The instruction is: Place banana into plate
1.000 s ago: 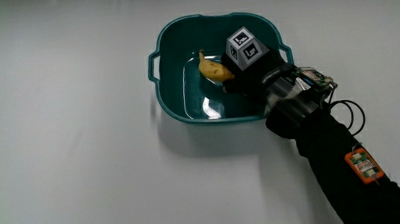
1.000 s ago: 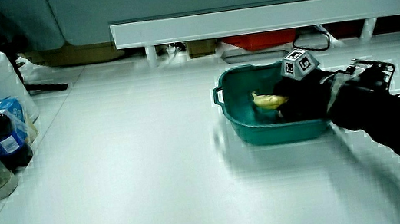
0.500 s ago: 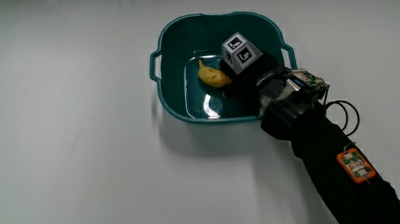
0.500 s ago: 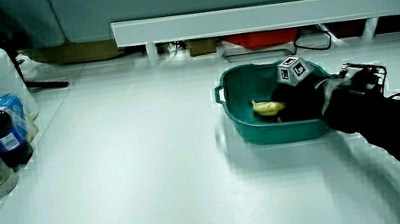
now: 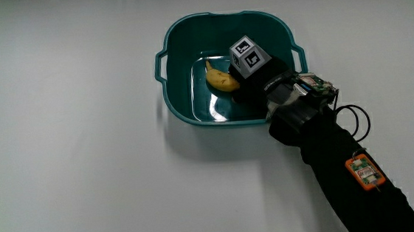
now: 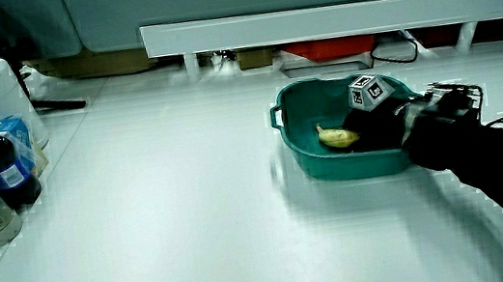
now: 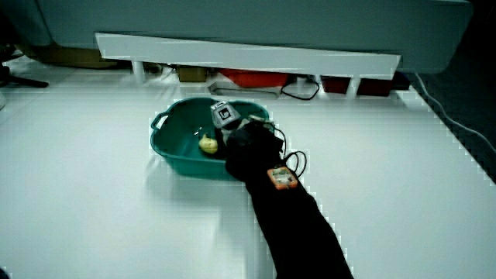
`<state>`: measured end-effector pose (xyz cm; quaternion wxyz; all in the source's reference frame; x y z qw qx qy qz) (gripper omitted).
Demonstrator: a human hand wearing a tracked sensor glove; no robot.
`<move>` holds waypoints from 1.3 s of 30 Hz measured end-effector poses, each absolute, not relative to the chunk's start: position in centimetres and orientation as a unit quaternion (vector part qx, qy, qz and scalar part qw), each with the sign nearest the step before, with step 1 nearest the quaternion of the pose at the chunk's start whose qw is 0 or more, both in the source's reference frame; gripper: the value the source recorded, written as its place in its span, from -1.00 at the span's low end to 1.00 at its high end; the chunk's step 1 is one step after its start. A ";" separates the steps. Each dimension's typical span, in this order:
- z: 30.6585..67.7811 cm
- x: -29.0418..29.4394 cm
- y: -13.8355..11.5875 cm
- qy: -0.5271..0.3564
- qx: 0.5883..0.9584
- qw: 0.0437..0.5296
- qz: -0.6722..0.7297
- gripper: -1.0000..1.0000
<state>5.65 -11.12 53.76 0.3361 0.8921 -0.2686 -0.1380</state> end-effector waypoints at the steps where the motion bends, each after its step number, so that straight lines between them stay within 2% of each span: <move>1: 53.8 5.7 -11.1 -0.262 0.893 0.337 -0.146 0.00; 3: 54.1 5.8 -11.1 -0.265 0.888 0.349 -0.141 0.00; 6: 53.9 6.0 -11.1 -0.260 0.894 0.338 -0.139 0.00; 14: 54.1 6.4 -11.0 -0.253 0.894 0.345 -0.133 0.00; 29: 51.5 7.5 -12.2 -0.233 0.916 0.312 -0.100 -1.00; 34: 50.2 8.7 -12.7 -0.228 0.921 0.299 -0.097 -1.00; 39: 49.6 11.8 -13.3 -0.206 0.921 0.315 -0.099 -1.00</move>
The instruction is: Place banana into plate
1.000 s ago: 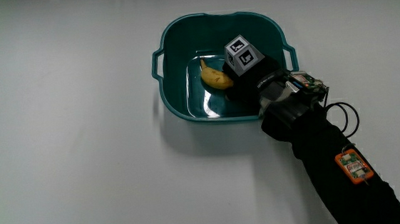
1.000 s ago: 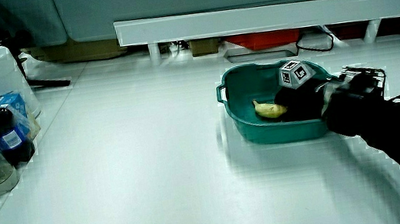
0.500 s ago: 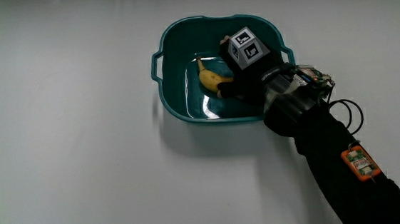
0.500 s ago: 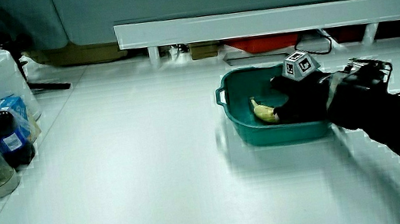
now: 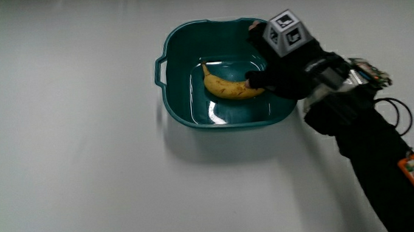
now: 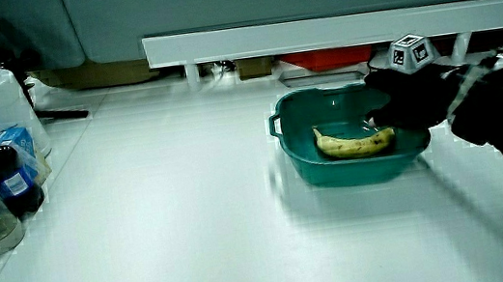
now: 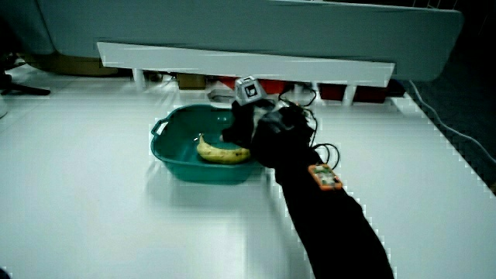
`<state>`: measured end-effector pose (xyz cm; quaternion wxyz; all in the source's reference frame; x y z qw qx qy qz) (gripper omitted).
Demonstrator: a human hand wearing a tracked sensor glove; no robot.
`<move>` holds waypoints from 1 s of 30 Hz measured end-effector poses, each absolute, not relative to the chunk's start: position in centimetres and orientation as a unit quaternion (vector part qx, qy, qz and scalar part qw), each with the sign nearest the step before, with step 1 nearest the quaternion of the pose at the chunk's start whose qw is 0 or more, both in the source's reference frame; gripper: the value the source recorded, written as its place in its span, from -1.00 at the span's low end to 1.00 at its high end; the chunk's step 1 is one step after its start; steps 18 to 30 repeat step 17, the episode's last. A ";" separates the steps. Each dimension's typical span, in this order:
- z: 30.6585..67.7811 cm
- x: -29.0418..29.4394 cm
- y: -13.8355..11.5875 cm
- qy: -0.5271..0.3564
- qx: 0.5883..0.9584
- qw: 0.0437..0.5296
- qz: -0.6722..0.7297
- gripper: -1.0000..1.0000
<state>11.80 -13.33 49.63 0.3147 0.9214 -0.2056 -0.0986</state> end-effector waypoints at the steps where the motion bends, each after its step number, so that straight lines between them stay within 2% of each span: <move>1: 49.5 12.5 -13.4 -0.200 0.922 0.315 -0.098 -1.00; 3: 49.2 14.0 -13.4 -0.190 0.925 0.316 -0.097 -1.00; 4: 47.4 14.1 -12.9 -0.184 0.939 0.275 -0.096 -1.00; 5: 46.5 14.4 -12.6 -0.189 0.942 0.260 -0.095 -1.00; 8: 46.6 16.3 -12.0 -0.186 0.940 0.272 -0.085 -1.00; 10: 45.7 17.1 -11.2 -0.179 0.954 0.221 -0.100 -1.00; 17: 44.9 20.4 -7.8 -0.191 0.957 0.206 -0.076 -1.00; 30: 44.9 20.4 -7.8 -0.191 0.957 0.206 -0.076 -1.00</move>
